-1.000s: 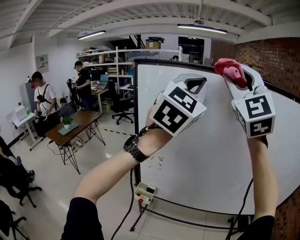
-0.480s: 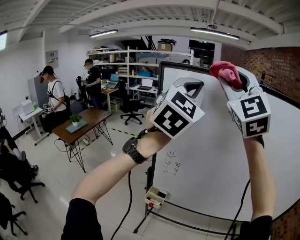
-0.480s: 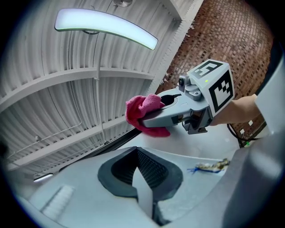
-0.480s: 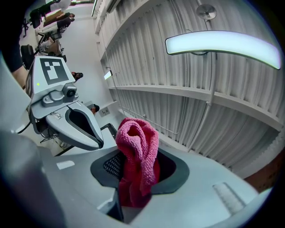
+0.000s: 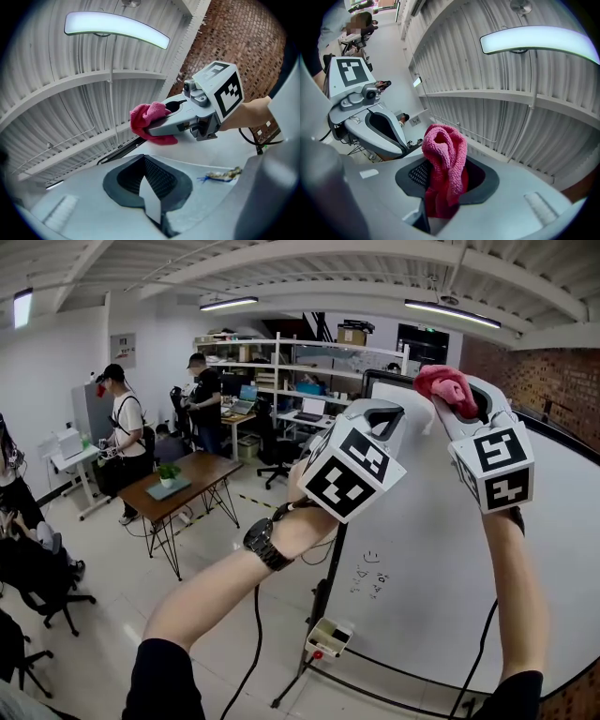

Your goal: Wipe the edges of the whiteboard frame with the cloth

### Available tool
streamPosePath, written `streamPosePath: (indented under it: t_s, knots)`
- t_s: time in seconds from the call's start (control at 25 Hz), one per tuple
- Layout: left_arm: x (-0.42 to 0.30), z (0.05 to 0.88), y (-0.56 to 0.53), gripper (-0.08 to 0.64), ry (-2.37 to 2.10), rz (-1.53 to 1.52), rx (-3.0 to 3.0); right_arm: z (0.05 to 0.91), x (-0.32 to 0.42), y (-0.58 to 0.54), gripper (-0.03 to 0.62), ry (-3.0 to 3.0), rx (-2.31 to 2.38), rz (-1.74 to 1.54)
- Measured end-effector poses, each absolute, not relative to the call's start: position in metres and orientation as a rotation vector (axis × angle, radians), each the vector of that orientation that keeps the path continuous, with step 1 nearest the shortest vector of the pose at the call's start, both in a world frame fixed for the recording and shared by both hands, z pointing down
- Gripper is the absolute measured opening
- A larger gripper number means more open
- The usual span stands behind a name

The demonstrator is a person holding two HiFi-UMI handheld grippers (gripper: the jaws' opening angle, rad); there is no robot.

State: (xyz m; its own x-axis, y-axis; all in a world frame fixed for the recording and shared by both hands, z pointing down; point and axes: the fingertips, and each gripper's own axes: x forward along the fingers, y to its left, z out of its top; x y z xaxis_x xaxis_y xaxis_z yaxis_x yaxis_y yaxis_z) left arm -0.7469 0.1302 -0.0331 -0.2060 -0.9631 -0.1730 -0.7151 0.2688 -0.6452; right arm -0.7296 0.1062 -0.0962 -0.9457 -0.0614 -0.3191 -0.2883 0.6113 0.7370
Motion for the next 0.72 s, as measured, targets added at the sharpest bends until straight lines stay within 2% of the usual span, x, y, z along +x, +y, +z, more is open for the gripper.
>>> streamPosePath:
  t_s: [0.44, 0.72]
  knots:
    - [-0.786, -0.032, 0.172, 0.0, 2.081, -0.552, -1.483, -0.098, -0.781, 0.145, 0.132, 2.607, -0.206, 1.283]
    - [-0.823, 0.004, 0.202, 0.0, 2.116, -0.539, -1.507, -0.06, -0.826, 0.18, 0.132, 2.658, -0.145, 1.288]
